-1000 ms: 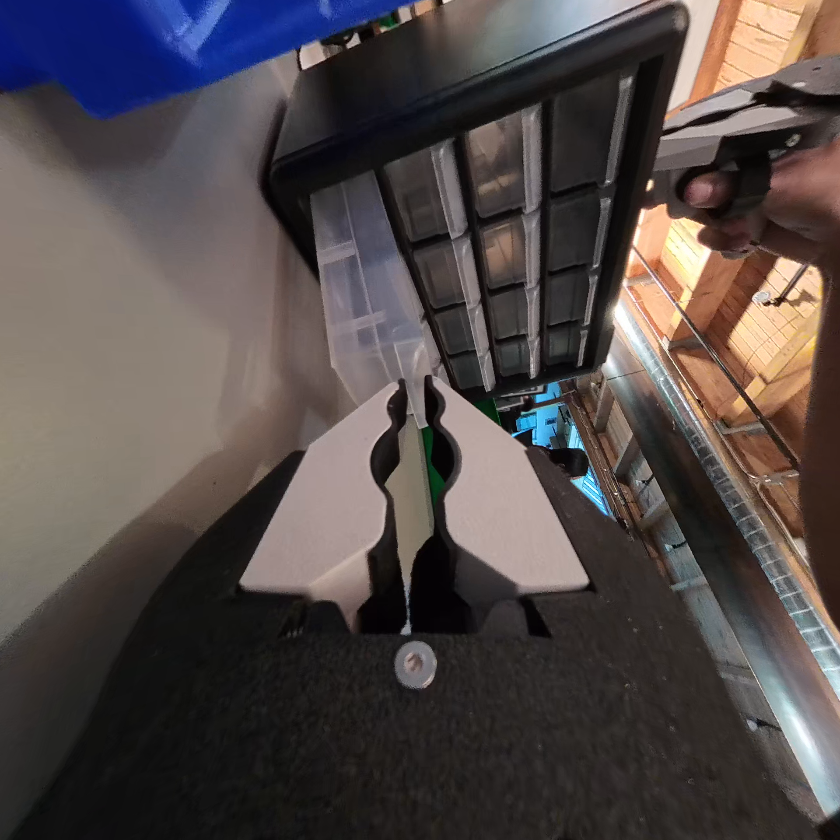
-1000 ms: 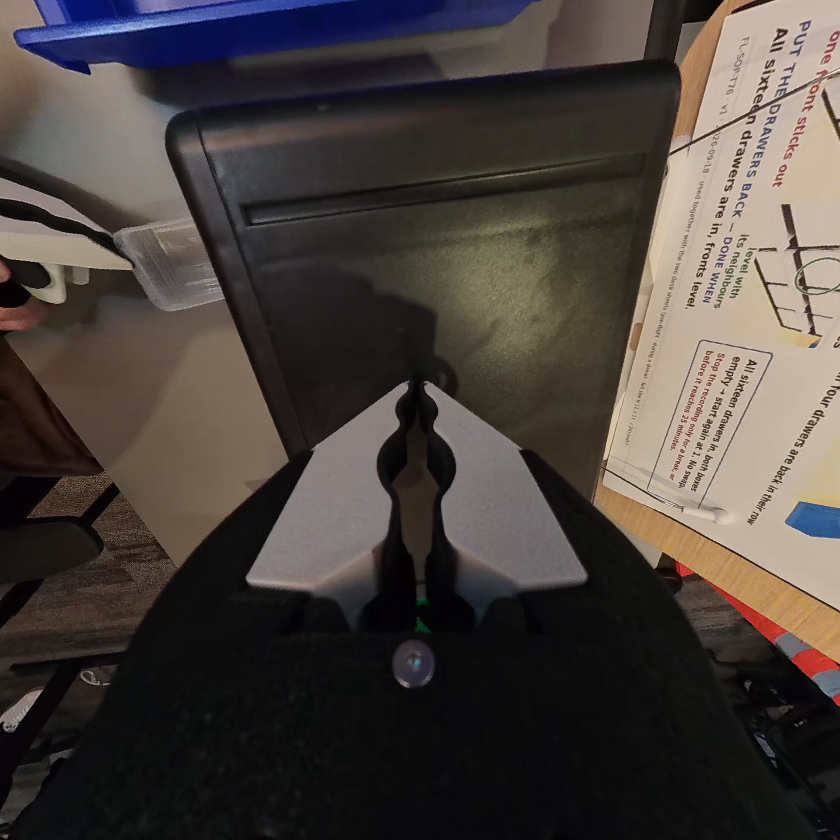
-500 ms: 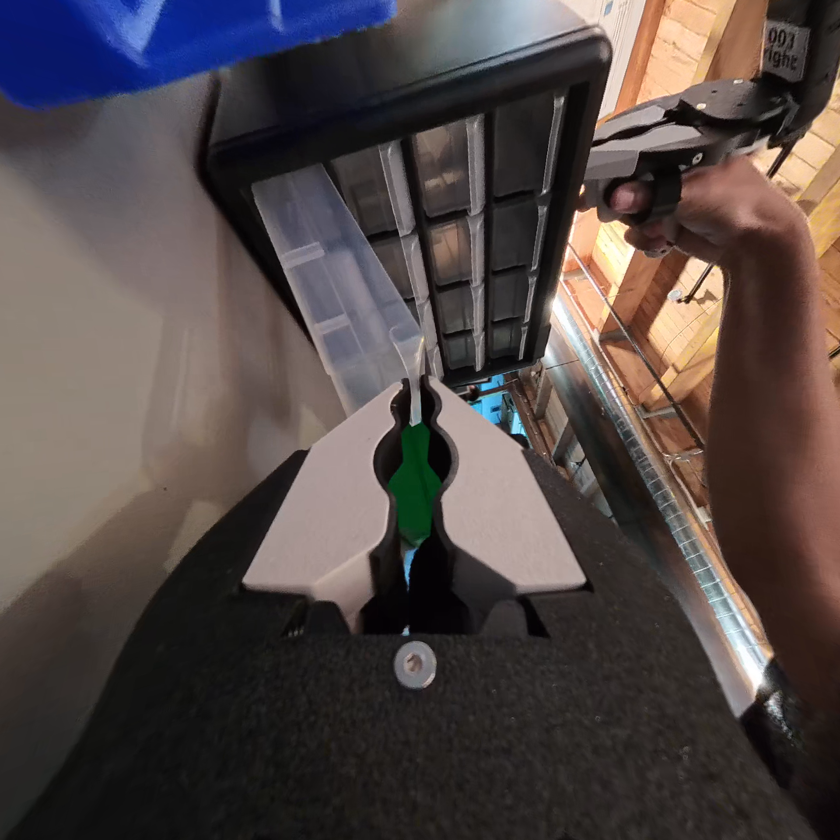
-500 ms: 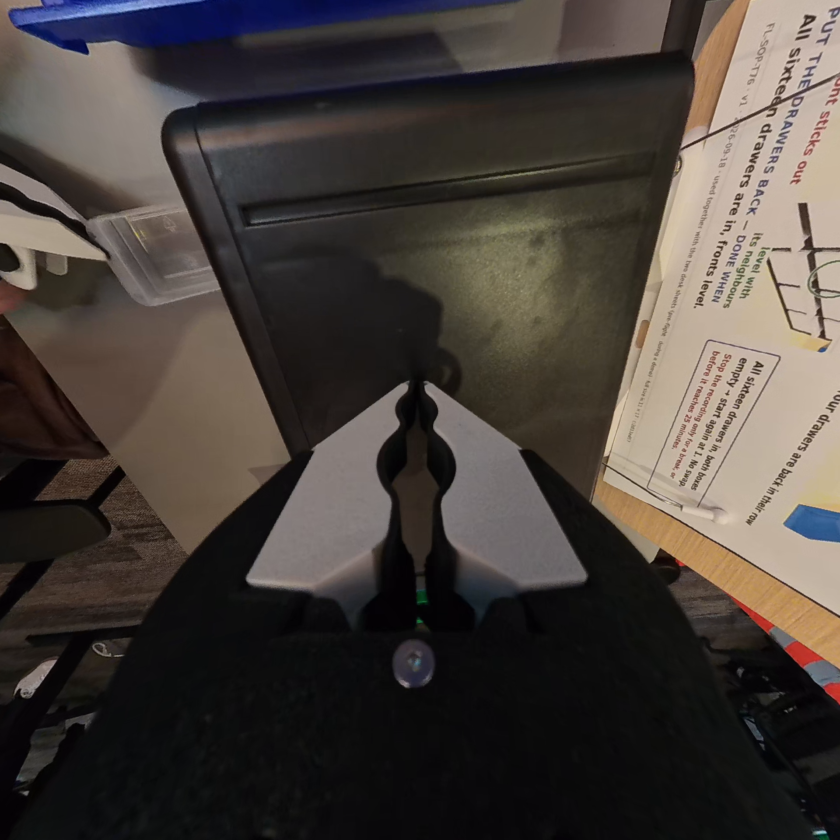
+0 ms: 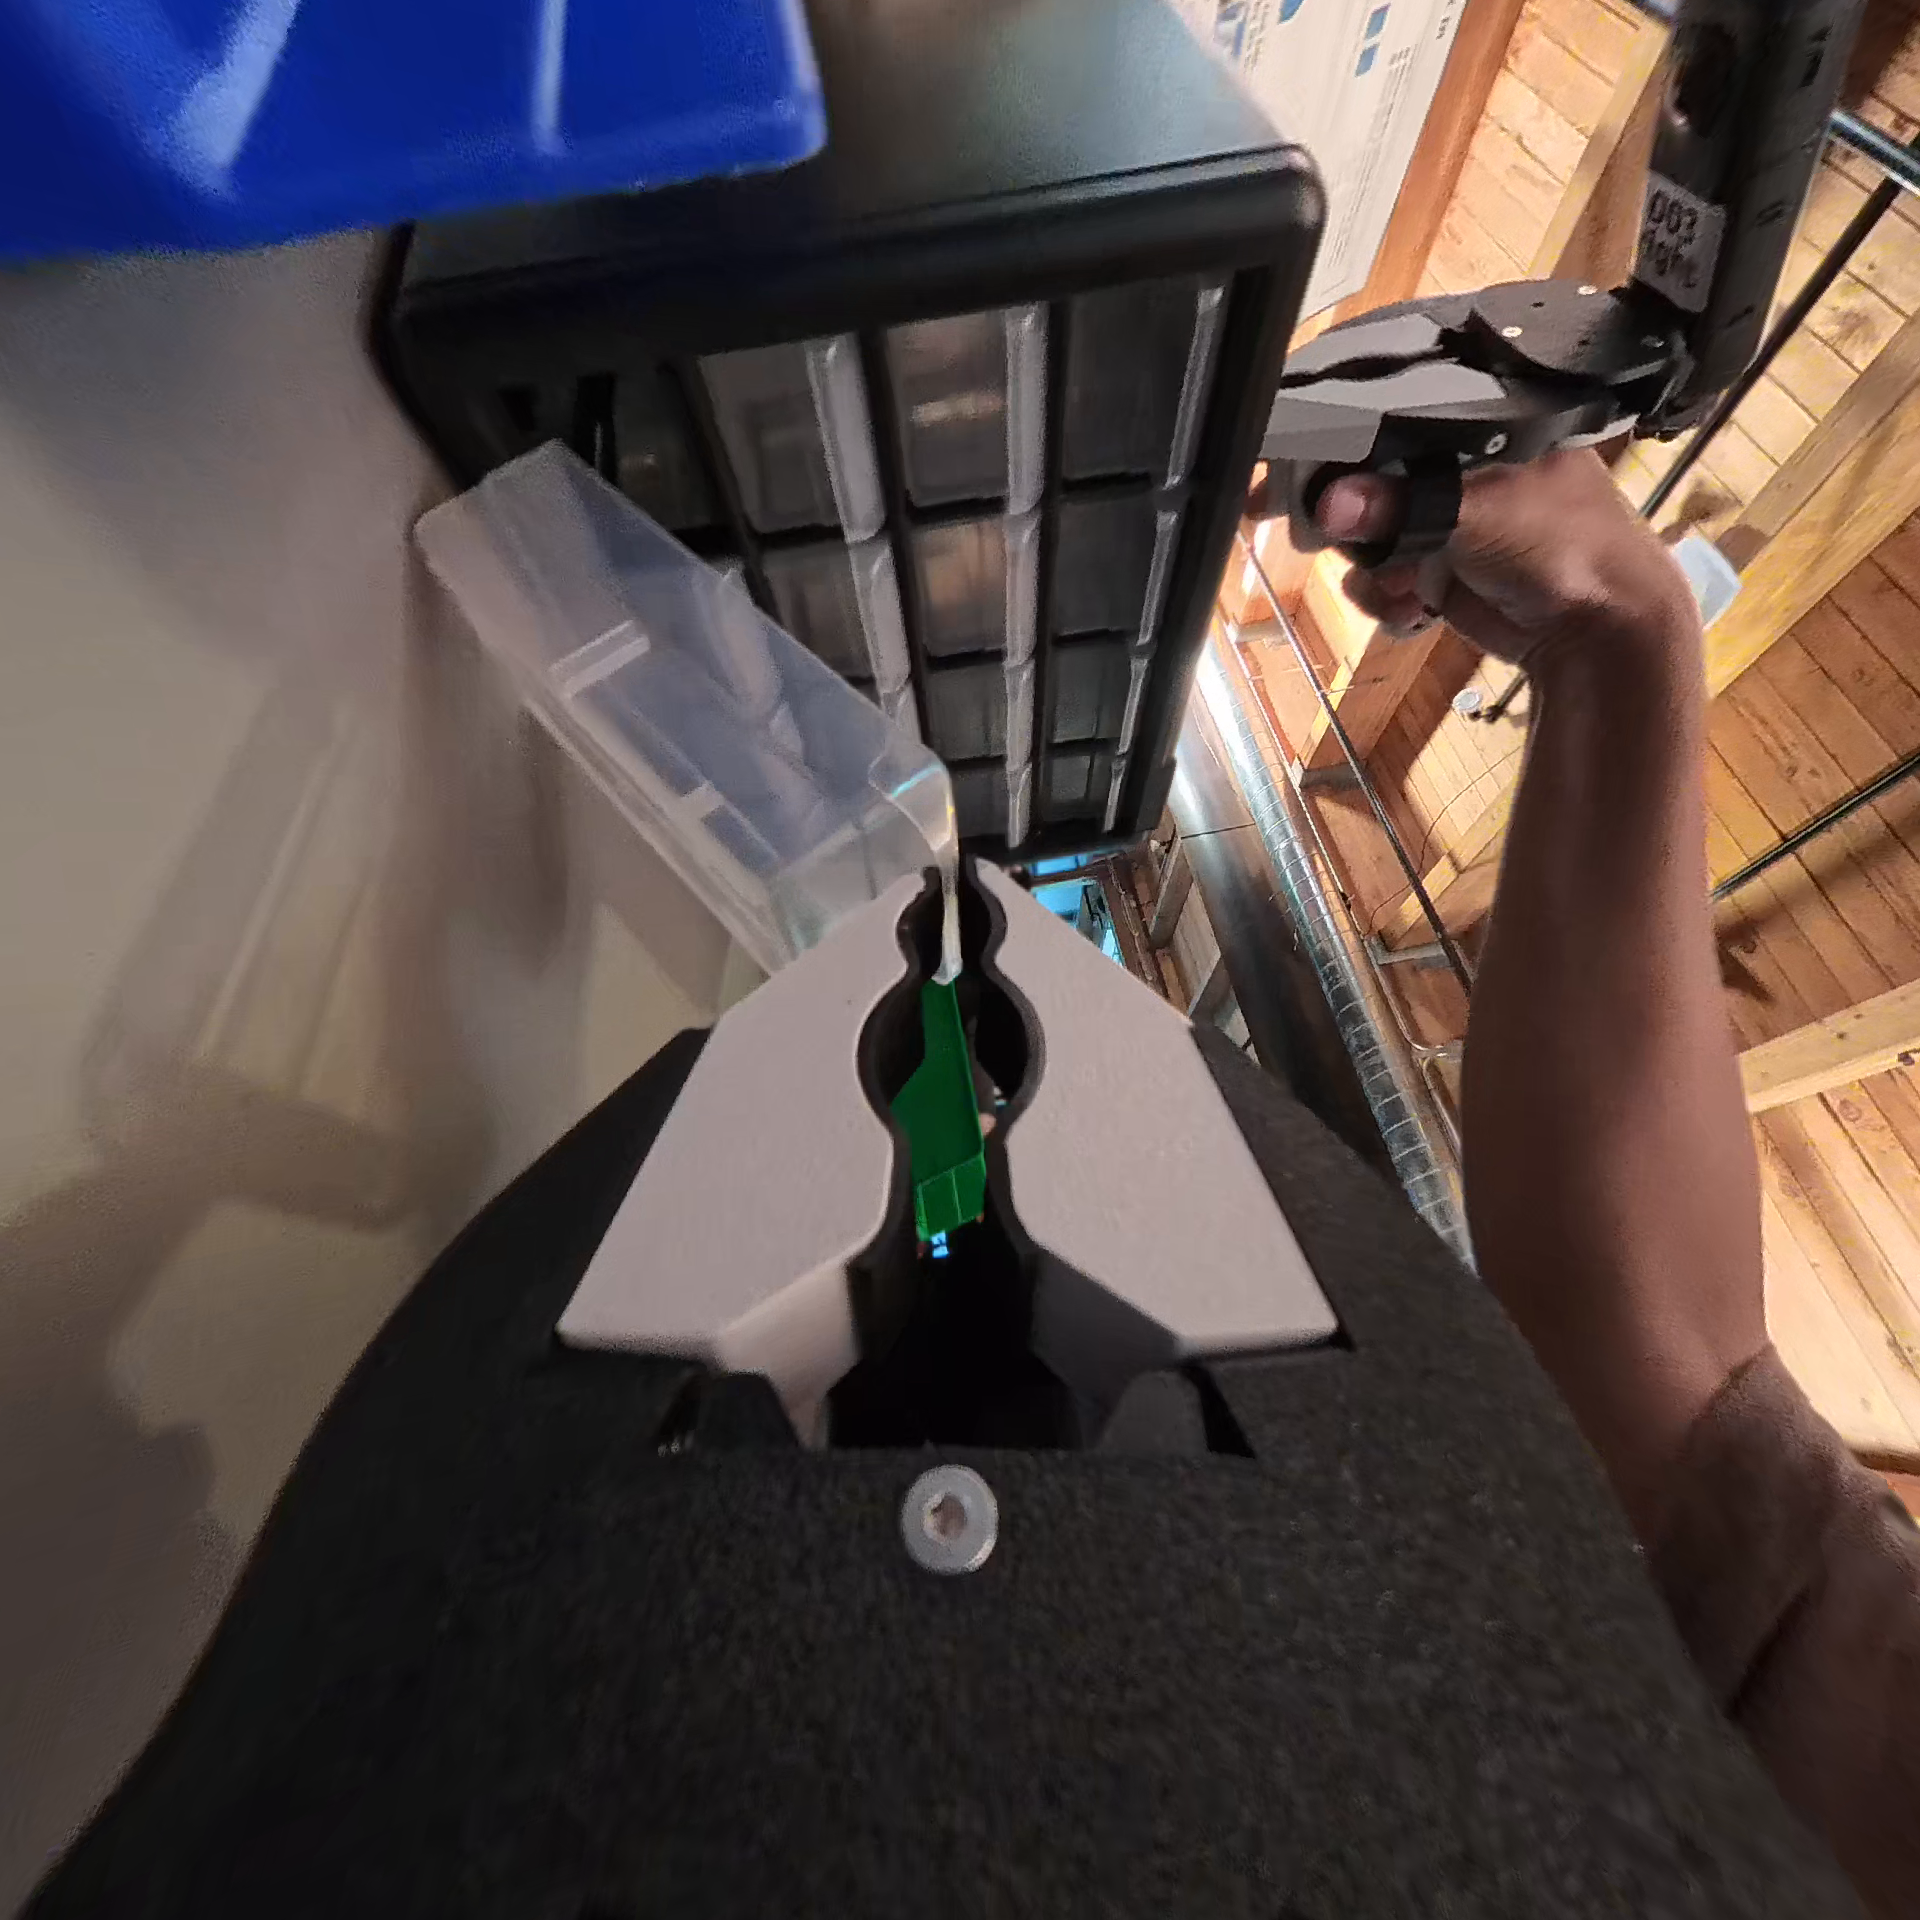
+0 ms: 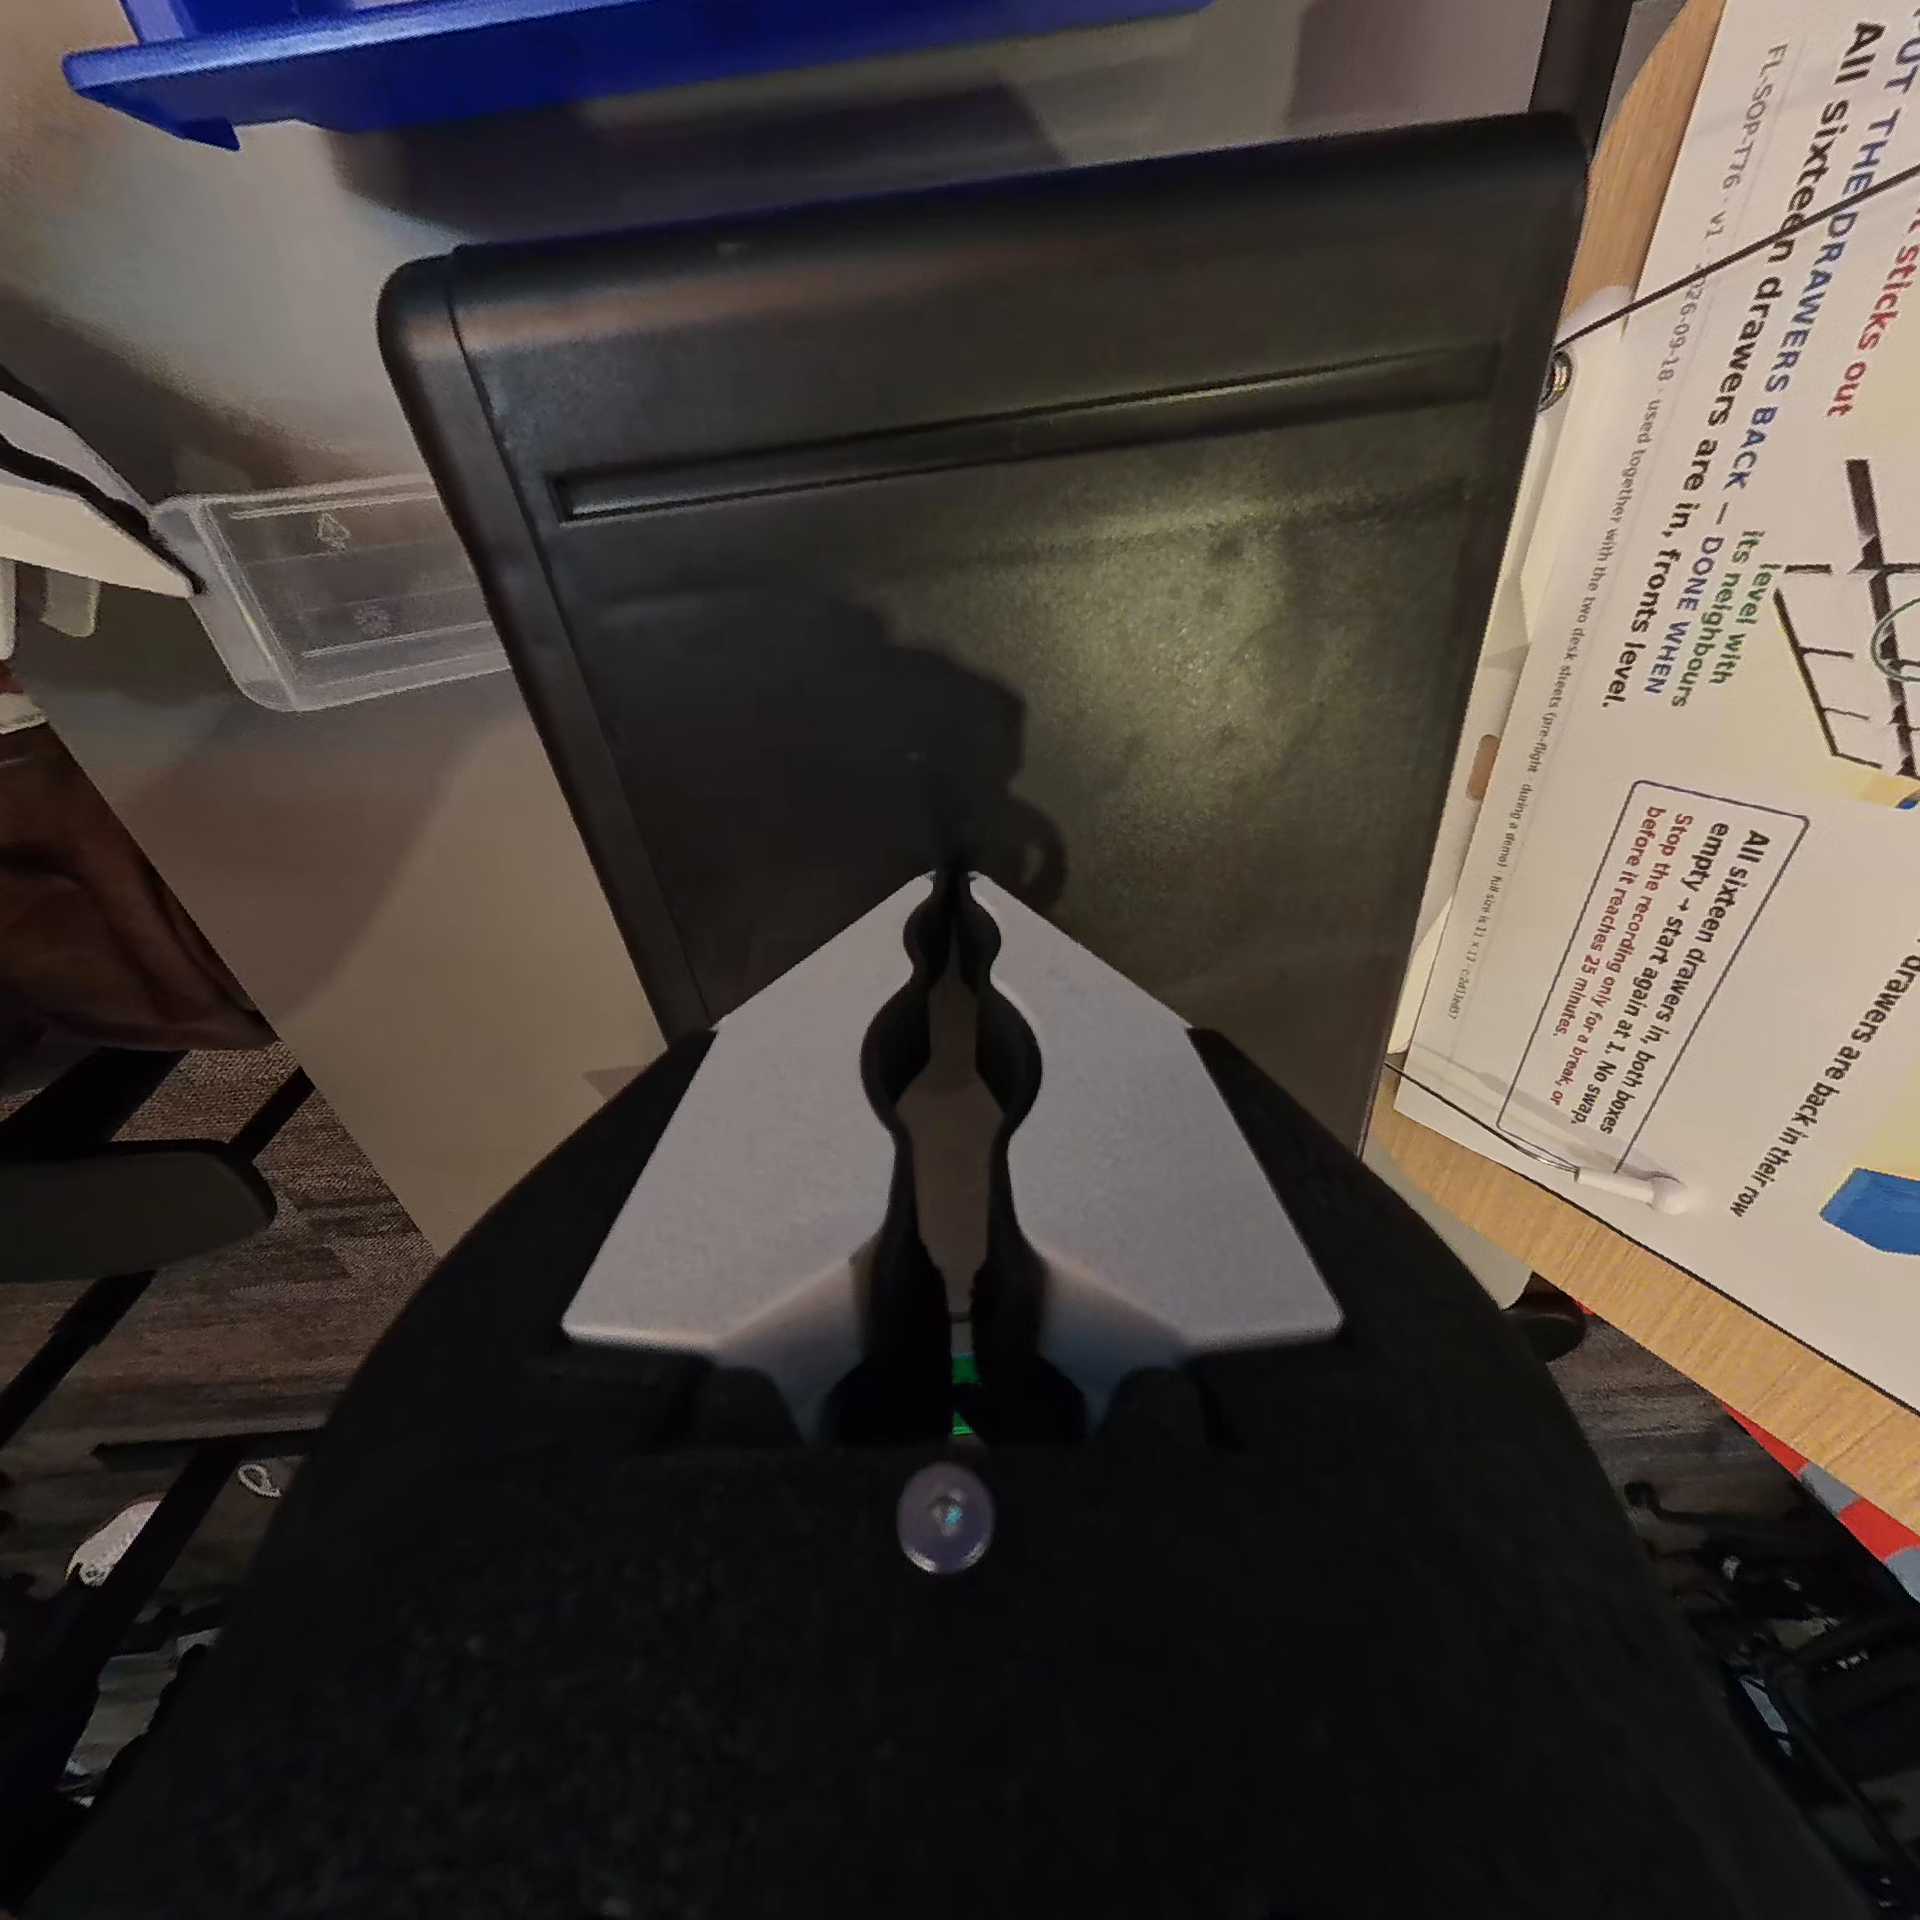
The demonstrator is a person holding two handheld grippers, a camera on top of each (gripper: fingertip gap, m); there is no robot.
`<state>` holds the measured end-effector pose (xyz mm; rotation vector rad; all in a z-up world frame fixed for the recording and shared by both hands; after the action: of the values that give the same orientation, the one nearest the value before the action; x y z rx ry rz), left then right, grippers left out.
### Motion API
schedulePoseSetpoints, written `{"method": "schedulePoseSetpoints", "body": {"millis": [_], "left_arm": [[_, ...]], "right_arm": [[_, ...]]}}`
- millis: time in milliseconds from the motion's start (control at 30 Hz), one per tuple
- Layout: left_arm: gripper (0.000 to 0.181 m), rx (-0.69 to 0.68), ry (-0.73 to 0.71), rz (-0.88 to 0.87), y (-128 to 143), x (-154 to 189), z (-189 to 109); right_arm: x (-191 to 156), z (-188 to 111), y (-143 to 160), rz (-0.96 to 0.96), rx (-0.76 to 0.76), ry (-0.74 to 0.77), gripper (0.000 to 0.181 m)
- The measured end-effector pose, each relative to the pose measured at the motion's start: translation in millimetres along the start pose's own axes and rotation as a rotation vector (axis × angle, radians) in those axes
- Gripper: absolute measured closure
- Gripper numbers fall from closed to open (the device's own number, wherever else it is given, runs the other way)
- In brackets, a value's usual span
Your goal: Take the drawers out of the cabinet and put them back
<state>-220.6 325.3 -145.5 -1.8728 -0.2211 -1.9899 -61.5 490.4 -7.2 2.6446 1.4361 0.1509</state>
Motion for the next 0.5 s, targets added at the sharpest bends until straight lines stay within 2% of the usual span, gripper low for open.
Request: {"method": "schedulePoseSetpoints", "body": {"millis": [200, 333, 500], "left_arm": [[0.179, -0.122, -0.021, -0.035, 44.1, -13.5, -20.0], [0.178, -0.251, -0.11, -0.016, 76.2, -23.5, -30.8], [0.175, -0.414, -0.271, 0.098, 86.3, -39.9, -51.5]], "right_arm": [[-0.1, 0.0, -0.1, 0.001, -0.001, 0.003, 0.181], [-0.3, -0.1, -0.2, 0.002, -0.01, 0.011, 0.181], [-0.6, -0.1, -0.4, 0.0, -0.015, 0.024, 0.181]]}}
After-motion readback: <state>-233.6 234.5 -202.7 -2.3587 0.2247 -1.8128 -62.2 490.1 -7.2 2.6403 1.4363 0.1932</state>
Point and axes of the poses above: each gripper's, where its closed fingertips meet, z out along the fingers, y out of its underside, x = y × z across the jaws, the point moved 3 cm from there along -z, back along the fingers, and after that the axes turned 9 degrees about -x, right-handed, at the moved point
